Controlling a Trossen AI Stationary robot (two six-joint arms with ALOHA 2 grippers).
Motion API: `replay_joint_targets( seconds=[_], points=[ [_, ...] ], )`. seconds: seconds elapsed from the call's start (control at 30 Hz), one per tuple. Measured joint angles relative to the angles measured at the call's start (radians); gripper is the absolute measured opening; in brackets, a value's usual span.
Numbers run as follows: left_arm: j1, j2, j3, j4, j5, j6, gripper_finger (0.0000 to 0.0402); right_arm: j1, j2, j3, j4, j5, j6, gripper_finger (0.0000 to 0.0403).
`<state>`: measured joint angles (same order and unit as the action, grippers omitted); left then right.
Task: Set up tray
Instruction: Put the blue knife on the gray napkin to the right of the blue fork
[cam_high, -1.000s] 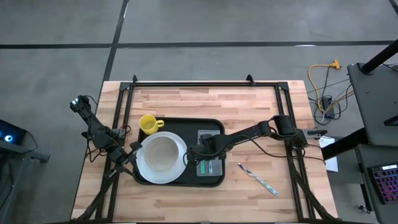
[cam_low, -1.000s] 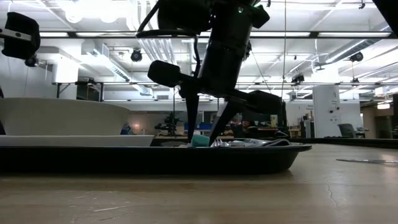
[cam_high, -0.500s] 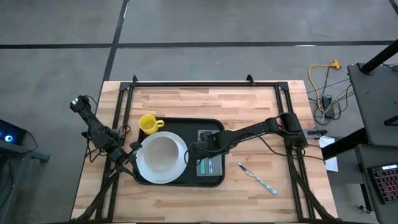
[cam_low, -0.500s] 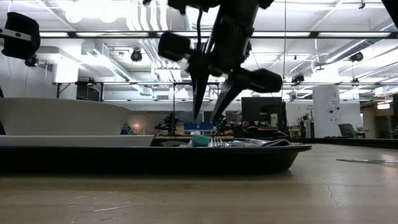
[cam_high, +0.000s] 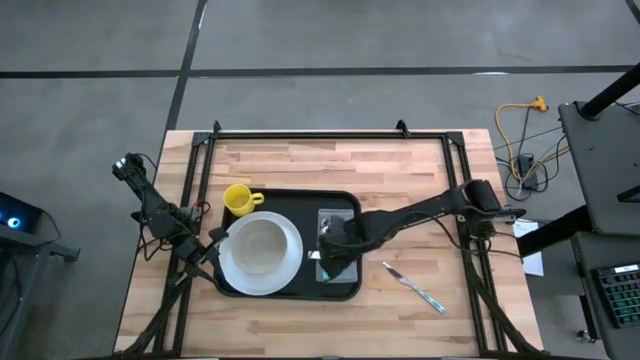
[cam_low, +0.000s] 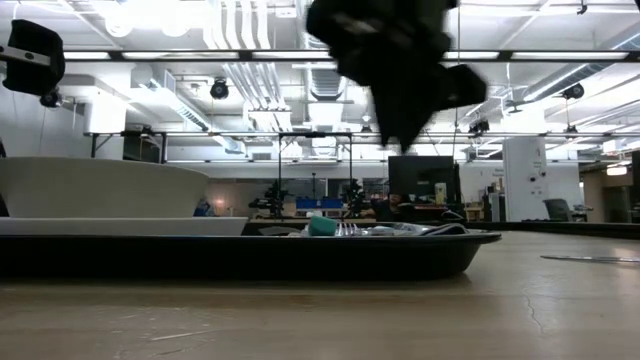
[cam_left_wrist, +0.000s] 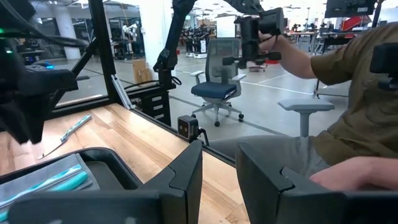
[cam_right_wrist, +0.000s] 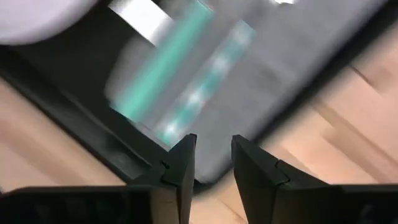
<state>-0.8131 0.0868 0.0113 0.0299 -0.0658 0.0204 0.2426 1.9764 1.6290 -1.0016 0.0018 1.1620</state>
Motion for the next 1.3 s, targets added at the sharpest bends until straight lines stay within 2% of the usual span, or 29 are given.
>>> replay_joint_targets(
  seconds=[0.17, 0.47, 0.67, 0.83, 0.93, 1.03, 1.13, 1.3],
  points=[
    [0.000, 0.000, 0.000, 0.000, 0.000, 0.000, 0.0079, 0.063, -0.016, -0.012, -0.196, 0.009, 0.083, 0.0089],
    [0.000, 0.000, 0.000, 0.000, 0.000, 0.000, 0.0079, 0.183, -0.058, -0.029, -0.195, 0.053, 0.107, 0.0093],
    [0.000, 0.000, 0.000, 0.000, 0.000, 0.000, 0.0079, 0.255, -0.131, -0.076, -0.190, 0.104, 0.150, 0.0087],
    [0.000, 0.000, 0.000, 0.000, 0.000, 0.000, 0.0079, 0.313, -0.274, -0.263, -0.148, 0.126, 0.232, 0.0080],
    [0.000, 0.000, 0.000, 0.000, 0.000, 0.000, 0.0079, 0.341, -0.385, -0.431, -0.026, 0.123, 0.284, 0.0077],
    [0.000, -0.001, 0.000, 0.000, 0.000, 0.000, 0.0079, 0.358, -0.469, -0.572, 0.160, 0.046, 0.292, 0.0079],
    [0.000, 0.000, 0.000, 0.000, 0.000, 0.000, 0.0079, 0.378, -0.505, -0.660, 0.225, 0.006, 0.300, 0.0082],
    [0.000, -0.001, 0.000, 0.000, 0.000, 0.000, 0.0079, 0.407, -0.502, -0.727, 0.220, -0.061, 0.301, 0.0087]
  ],
)
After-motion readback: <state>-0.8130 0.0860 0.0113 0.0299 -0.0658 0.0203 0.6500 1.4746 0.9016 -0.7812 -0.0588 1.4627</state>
